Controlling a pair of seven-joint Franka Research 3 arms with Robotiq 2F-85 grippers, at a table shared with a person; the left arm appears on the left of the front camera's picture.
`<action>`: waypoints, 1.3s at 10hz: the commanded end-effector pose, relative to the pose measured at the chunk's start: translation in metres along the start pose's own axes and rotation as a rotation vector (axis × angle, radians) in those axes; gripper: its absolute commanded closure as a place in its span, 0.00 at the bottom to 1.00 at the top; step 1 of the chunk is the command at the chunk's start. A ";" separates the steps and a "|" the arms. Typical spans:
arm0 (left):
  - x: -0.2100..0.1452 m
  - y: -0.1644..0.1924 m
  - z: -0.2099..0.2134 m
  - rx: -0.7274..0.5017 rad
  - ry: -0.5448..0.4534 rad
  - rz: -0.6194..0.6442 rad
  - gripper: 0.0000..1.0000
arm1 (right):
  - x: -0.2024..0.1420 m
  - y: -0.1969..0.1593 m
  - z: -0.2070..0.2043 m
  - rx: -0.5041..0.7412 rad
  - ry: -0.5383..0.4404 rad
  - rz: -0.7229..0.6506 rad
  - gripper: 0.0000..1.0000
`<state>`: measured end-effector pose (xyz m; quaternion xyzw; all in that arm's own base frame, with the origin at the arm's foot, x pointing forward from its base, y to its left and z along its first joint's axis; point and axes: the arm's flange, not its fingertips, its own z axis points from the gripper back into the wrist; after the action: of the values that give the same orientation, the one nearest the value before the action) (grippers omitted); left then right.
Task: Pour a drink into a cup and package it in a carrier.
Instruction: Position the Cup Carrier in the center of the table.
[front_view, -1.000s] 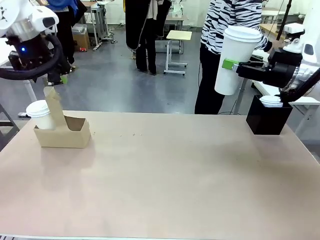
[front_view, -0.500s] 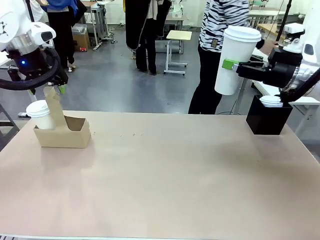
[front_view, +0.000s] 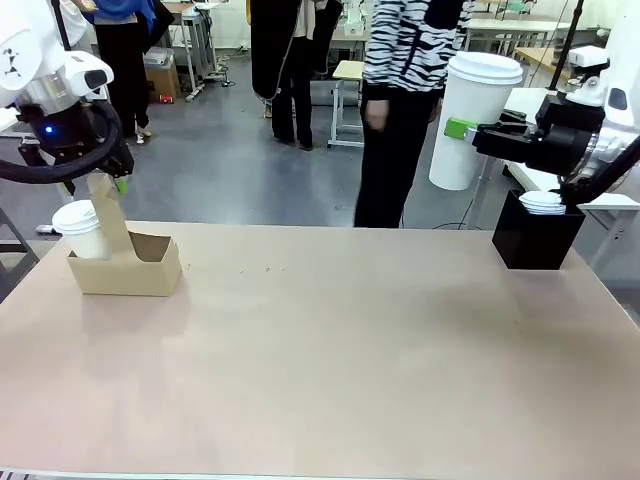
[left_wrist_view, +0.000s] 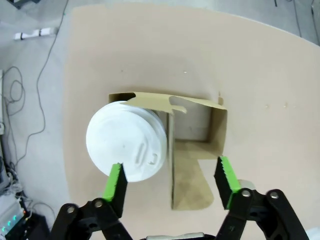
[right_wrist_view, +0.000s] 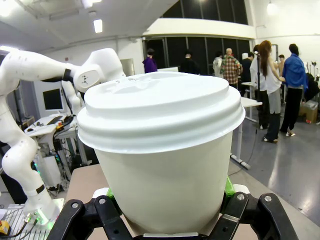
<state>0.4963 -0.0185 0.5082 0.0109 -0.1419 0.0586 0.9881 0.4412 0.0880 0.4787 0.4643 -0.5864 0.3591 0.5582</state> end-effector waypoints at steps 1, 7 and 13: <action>0.017 0.011 -0.005 -0.007 -0.001 0.025 0.71 | 0.003 0.000 -0.001 0.003 -0.015 0.016 0.19; 0.018 0.012 -0.004 -0.043 0.000 0.001 1.00 | 0.003 0.000 -0.001 0.003 -0.015 0.016 0.19; 0.017 0.007 -0.007 -0.027 0.005 0.013 1.00 | 0.003 0.000 -0.001 0.003 -0.015 0.016 0.19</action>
<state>0.5133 -0.0099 0.5054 -0.0087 -0.1390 0.0632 0.9882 0.4412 0.0879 0.4787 0.4643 -0.5865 0.3591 0.5582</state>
